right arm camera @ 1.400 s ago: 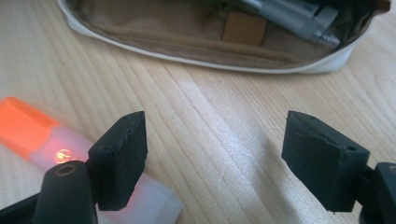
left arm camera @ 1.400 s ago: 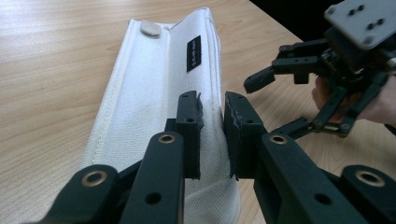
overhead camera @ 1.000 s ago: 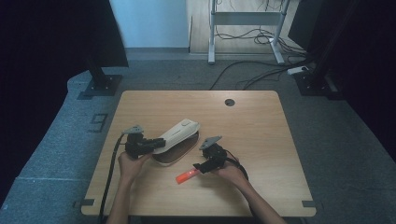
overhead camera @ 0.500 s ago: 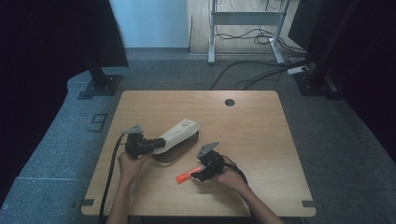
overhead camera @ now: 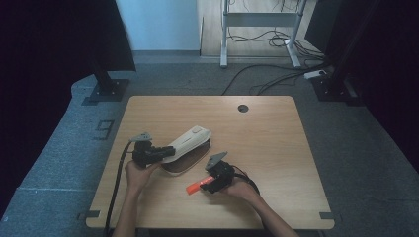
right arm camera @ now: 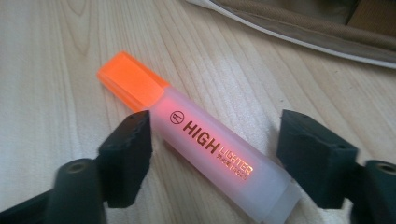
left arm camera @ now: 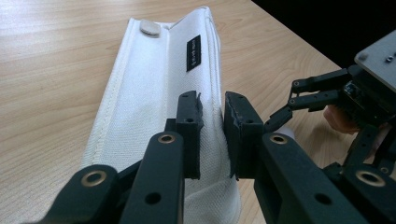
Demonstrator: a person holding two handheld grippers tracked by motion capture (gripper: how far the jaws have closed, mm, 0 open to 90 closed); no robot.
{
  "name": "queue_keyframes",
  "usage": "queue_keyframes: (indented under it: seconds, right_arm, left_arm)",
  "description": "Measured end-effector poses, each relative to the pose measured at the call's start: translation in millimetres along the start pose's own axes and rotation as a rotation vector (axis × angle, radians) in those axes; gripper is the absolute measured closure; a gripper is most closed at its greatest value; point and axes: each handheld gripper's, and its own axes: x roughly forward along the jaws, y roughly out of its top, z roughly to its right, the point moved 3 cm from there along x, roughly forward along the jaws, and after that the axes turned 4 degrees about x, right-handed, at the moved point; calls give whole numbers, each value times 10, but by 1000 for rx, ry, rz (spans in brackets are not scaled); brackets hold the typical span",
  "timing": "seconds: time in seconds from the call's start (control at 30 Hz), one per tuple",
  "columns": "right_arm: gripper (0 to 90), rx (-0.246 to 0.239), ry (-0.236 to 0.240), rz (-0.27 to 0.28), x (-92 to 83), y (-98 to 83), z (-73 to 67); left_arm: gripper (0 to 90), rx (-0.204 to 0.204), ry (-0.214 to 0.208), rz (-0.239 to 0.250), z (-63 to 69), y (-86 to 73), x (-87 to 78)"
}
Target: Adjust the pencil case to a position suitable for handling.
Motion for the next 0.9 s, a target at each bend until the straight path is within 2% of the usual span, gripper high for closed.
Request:
queue_keyframes:
  seconds: [0.07,0.1,0.13,0.17,0.33,0.37,0.4,0.5,0.73,0.9]
  right_arm:
    - [372,-32,-23,-6,-1,2,-28]
    - [372,-32,-23,-6,-1,2,-28]
    - [425,-50,-6,-4,-10,1,-37]
    - [425,-50,-6,-4,-10,1,-37]
    - [552,-57,6,-6,-40,-12,-45]
    - [552,-57,6,-6,-40,-12,-45]
    - [597,-65,13,-12,-49,-15,-52]
    - [645,-58,23,-30,-59,-6,-68]
    - [653,-37,21,-36,-59,4,-86]
    - [655,-23,21,-20,-79,-11,-94]
  left_arm:
    - [769,-2,-1,2,0,0,1]
    - [769,-2,-2,2,0,-1,1]
    - [768,-2,-2,2,0,-1,2]
    - [768,-2,-2,2,0,-2,2]
    - [768,-2,-2,2,1,-2,3]
    - [768,-3,-3,2,1,-3,4]
    - [768,-3,-4,1,0,-3,5]
    - [769,-4,-5,1,0,-4,5]
    - [768,-3,-4,0,1,-4,5]
    - [769,-5,-5,1,-1,-4,3]
